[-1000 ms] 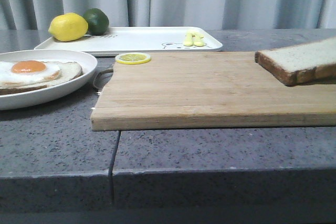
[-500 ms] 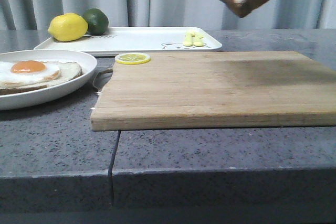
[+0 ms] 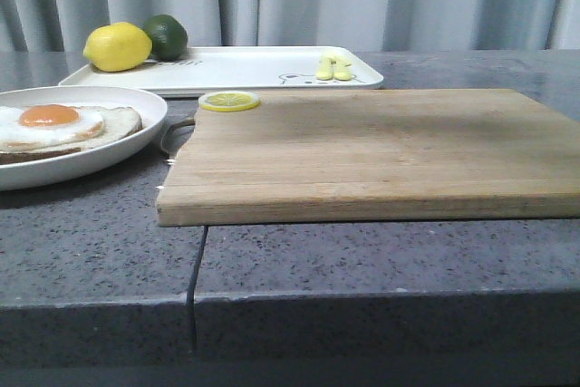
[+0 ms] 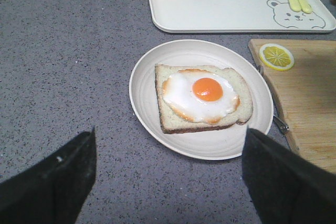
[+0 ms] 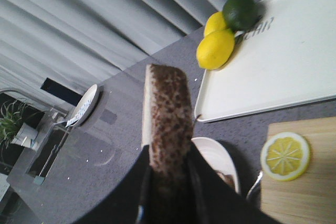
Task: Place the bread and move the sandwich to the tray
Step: 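Lift the bread slice with the right gripper toward the egg plate, then lay the bread slice on the egg toast and open the right gripper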
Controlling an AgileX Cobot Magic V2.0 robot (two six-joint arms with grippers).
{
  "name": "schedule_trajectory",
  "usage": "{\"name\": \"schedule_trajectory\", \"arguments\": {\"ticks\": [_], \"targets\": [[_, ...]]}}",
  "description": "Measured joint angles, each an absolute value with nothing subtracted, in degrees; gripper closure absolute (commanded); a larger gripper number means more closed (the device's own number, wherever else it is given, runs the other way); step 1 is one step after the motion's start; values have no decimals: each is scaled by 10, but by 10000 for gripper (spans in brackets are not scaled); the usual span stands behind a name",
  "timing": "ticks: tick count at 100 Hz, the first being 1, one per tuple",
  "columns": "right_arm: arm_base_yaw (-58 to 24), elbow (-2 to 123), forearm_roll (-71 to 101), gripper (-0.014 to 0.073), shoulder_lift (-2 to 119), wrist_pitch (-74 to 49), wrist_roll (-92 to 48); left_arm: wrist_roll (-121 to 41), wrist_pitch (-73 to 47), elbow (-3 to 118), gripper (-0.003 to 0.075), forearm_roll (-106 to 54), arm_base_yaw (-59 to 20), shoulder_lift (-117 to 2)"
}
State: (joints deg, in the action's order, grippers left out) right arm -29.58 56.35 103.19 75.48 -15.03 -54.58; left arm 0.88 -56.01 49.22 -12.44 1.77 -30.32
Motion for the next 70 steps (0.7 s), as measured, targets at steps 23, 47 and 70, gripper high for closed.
{"name": "schedule_trajectory", "arguments": {"ticks": [23,47,70], "targets": [[-394,666,1039,701,881,-90,-478,9,-560,492,185,-124,18,-303],[-455,742,1044,701,980,-28,-411,9,-560,492,185,-124,18,-303],[-486,772,1047,701,1042,17,-371,9,-560,492,185,-124,18,-303]]}}
